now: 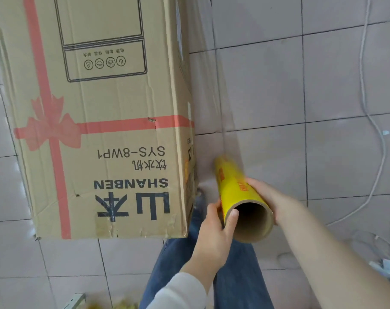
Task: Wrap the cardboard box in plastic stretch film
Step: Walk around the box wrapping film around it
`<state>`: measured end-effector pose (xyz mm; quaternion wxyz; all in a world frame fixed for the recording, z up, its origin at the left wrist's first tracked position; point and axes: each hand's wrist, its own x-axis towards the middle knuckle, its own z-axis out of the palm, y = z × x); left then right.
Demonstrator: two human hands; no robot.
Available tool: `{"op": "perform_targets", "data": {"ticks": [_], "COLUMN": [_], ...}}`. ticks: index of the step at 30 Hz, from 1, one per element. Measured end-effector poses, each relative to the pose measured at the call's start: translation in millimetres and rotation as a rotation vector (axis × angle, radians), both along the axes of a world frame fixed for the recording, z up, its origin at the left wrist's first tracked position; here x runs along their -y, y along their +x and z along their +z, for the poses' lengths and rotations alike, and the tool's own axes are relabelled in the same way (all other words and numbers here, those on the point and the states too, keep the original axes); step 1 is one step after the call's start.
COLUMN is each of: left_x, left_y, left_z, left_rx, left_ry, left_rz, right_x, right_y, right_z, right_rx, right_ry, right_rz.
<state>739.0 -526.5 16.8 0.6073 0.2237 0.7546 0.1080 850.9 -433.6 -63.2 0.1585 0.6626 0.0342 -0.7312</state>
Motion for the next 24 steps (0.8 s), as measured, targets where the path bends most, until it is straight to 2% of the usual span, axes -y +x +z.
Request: {"op": "perform_targets", "data": {"ticks": [3, 5, 7, 9, 14, 18, 22, 24], "left_x": [6.7, 2.4, -4.3, -7.3, 14.2, 53.2, 92.8, 91.9], "left_y": [-9.4, -16.5, -20.3, -18.3, -10.9, 7.3, 19.8, 13.2], "left_z": [-6.0, -9.9, -17.8, -24.3, -21.9, -14.3, -14.4, -10.0], "left_rx": [0.042, 0.096, 0.182, 0.169, 0.078, 0.045, 0.005, 0.028], "left_ry": [-0.041, -0.006, 0.013, 0.016, 0.115, 0.058, -0.07, -0.063], "left_rz": [-0.089, -0.104, -0.217, -0.268, -0.245, -0.035, -0.012, -0.036], "right_x": [9.4, 9.4, 6.4, 5.6, 21.8, 49.5, 67.3, 75.6], "right_y": [-0.9, -3.0, -3.0, -0.3, 20.3, 30.0, 18.2, 17.4], "right_z": [-0.8, 2.2, 4.7, 4.5, -2.5, -0.7, 6.5, 7.1], "right_rx": [0.07, 0.083, 0.069, 0.038, 0.092, 0.026, 0.039, 0.056], "right_ry": [0.093, 0.114, 0.095, 0.081, 0.1, 0.07, 0.201, 0.146], "right_rz": [0.169, 0.169, 0.154, 0.155, 0.112, -0.089, -0.008, -0.006]}}
